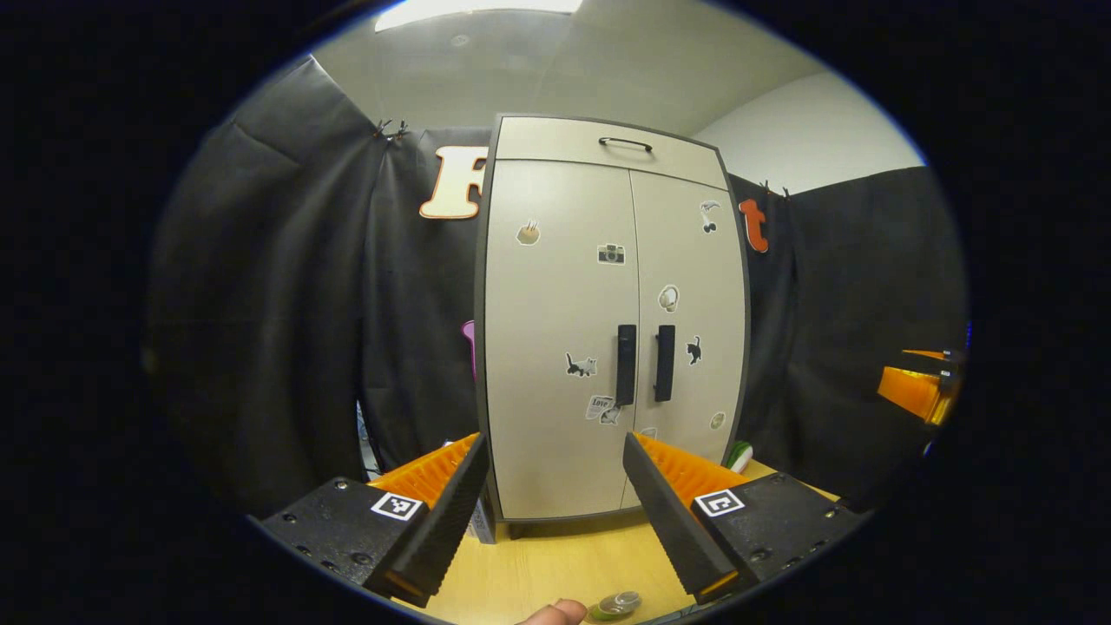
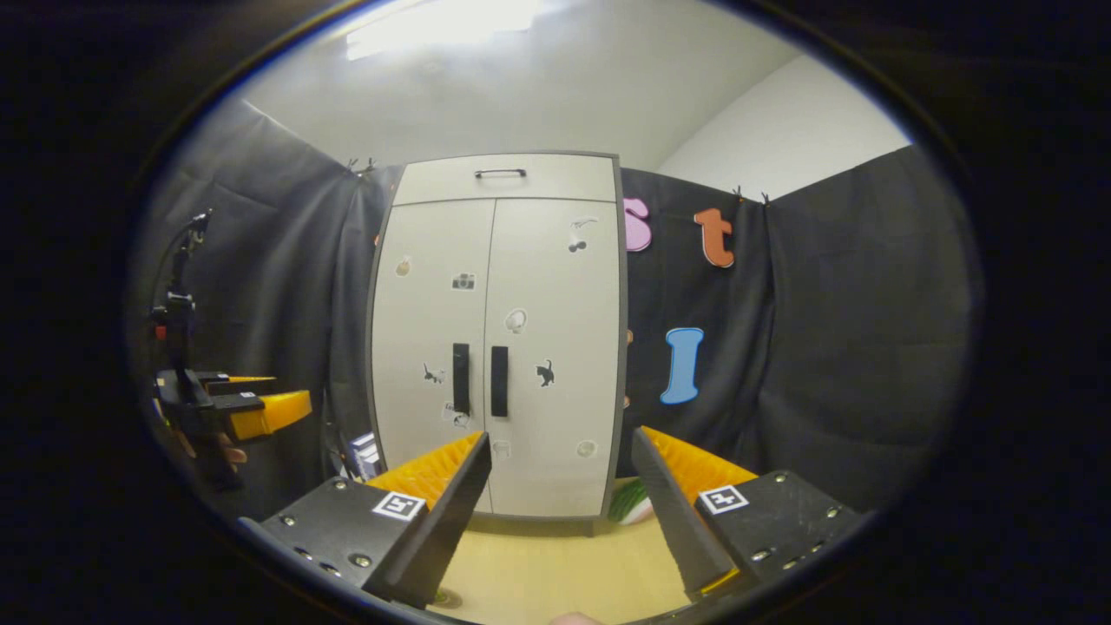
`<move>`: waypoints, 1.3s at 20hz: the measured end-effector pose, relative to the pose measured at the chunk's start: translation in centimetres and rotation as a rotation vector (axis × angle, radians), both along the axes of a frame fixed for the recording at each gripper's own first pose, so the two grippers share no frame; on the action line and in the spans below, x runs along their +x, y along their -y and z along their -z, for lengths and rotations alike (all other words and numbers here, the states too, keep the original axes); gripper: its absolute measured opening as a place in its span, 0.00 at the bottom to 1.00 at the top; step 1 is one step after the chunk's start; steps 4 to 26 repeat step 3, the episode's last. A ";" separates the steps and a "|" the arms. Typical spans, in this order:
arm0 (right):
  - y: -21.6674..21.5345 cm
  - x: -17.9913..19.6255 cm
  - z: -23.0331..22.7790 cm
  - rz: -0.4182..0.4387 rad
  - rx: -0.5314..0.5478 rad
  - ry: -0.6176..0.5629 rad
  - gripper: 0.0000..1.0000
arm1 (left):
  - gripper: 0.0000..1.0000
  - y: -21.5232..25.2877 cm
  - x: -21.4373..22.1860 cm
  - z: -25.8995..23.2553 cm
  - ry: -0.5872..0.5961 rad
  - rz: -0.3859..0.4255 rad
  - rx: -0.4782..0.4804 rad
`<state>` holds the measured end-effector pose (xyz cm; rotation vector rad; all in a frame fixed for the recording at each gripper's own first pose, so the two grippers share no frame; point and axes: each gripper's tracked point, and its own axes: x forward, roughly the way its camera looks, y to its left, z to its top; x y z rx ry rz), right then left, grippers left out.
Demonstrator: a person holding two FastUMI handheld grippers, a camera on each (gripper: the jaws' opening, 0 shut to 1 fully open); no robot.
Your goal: Grasp the bottle in the cabinet with the left hand and place it on the coaster, then close the right door with the right hand and the left door with the left hand.
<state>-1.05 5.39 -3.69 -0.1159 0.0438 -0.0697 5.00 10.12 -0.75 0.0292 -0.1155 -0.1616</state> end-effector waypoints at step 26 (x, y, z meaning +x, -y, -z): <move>0.4 0.4 0.1 0.006 -0.009 -0.002 0.99 | 0.98 0.6 0.5 0.1 0.007 0.018 -0.007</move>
